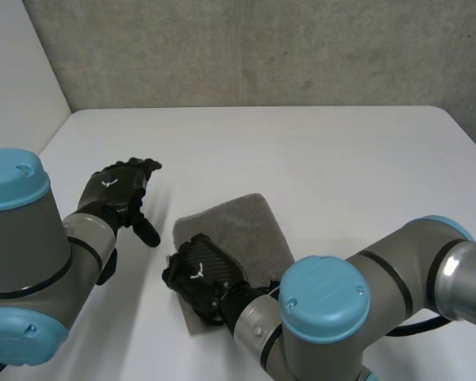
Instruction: Fold the towel.
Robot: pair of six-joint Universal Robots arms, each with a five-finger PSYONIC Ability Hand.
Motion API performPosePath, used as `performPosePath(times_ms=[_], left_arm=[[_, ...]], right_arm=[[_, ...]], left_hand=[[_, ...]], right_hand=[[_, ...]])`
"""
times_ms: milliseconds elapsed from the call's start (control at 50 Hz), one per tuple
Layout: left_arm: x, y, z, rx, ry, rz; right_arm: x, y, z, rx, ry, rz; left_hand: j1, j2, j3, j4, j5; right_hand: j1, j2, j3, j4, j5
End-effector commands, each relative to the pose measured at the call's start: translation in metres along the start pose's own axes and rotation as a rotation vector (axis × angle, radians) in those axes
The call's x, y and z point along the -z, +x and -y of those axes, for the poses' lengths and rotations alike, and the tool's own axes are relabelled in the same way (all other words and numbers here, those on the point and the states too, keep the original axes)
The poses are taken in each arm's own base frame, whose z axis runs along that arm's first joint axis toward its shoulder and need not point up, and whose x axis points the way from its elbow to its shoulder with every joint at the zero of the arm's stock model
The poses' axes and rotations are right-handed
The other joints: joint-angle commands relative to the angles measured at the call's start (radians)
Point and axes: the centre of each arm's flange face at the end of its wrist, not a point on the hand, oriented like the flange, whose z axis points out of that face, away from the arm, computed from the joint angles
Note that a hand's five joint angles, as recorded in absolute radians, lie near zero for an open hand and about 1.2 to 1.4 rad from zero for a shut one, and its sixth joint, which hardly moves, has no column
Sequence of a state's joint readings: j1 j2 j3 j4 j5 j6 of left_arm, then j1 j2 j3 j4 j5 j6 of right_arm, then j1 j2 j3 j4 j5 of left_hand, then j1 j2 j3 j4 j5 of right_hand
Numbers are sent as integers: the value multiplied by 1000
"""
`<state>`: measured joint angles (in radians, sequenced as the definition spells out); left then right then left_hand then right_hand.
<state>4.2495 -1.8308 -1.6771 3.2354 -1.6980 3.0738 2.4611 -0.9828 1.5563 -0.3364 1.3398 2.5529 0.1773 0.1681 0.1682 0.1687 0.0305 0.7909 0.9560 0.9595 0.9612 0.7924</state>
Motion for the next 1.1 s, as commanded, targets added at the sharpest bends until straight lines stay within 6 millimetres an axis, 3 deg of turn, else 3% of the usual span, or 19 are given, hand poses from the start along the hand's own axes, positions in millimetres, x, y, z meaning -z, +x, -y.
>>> performPosePath(times_ms=[20, 80, 120, 200, 240, 260, 280, 320, 380, 420, 520, 640, 860, 1100], left_arm=[[-4, 0, 6, 8, 19, 0], [-7, 1, 14, 16, 45, -4], [-9, 2, 19, 23, 60, -6], [-9, 12, 31, 39, 95, -34], [-8, 19, 31, 47, 95, -54], [-8, 28, 29, 54, 87, -81], [-8, 28, 29, 54, 87, -81], [-8, 50, 15, 69, 11, -133], [-8, 56, 7, 77, -35, -144], [-14, 66, -11, 88, -133, -151], [-22, 72, -38, 99, -261, -132], [-26, 66, -64, 78, -348, -63], [-21, 49, -68, 20, -346, 64], [-17, 49, -72, -47, -333, 48]], right_arm=[[9, 27, 18, 4, 13, -100], [13, 39, 19, -13, 5, -141], [22, 63, 14, -76, -32, -213], [32, 83, 14, -168, -54, -257], [42, 109, 8, -299, -95, -307], [46, 122, 3, -371, -116, -334], [46, 122, 3, -372, -116, -334], [52, 137, -7, -505, -153, -346], [53, 144, -10, -562, -164, -339], [53, 153, -22, -661, -186, -306], [40, 152, -42, -756, -216, -235], [25, 145, -62, -771, -254, -201], [4, 126, -83, -722, -299, -132], [3, 126, -81, -680, -299, -138]], left_hand=[[-2, 7, 7, 7, -30], [-2, 7, 7, 7, -30], [-2, 7, 7, 7, -30], [1, 10, 10, 10, -27], [4, 13, 13, 13, -24], [4, 13, 13, 13, -24], [4, 13, 13, 13, -24], [4, 13, 13, 13, -24], [4, 13, 13, 13, -24], [1, 10, 10, 10, -27], [1, 10, 10, 10, -27], [1, 10, 10, 10, -27], [-2, 7, 7, 7, -30], [-2, 7, 7, 7, -30]], right_hand=[[-616, -781, -785, -787, -792], [-616, -781, -785, -787, -792], [-616, -781, -785, -787, -792], [-616, -781, -785, -787, -792], [-616, -781, -785, -787, -792], [-616, -781, -785, -787, -792], [-616, -781, -785, -787, -792], [-616, -781, -785, -787, -792], [-616, -781, -785, -787, -792], [-616, -781, -785, -787, -792], [-616, -781, -785, -787, -792], [-616, -781, -785, -787, -792], [-616, -781, -785, -787, -792], [-616, -781, -785, -787, -792]])
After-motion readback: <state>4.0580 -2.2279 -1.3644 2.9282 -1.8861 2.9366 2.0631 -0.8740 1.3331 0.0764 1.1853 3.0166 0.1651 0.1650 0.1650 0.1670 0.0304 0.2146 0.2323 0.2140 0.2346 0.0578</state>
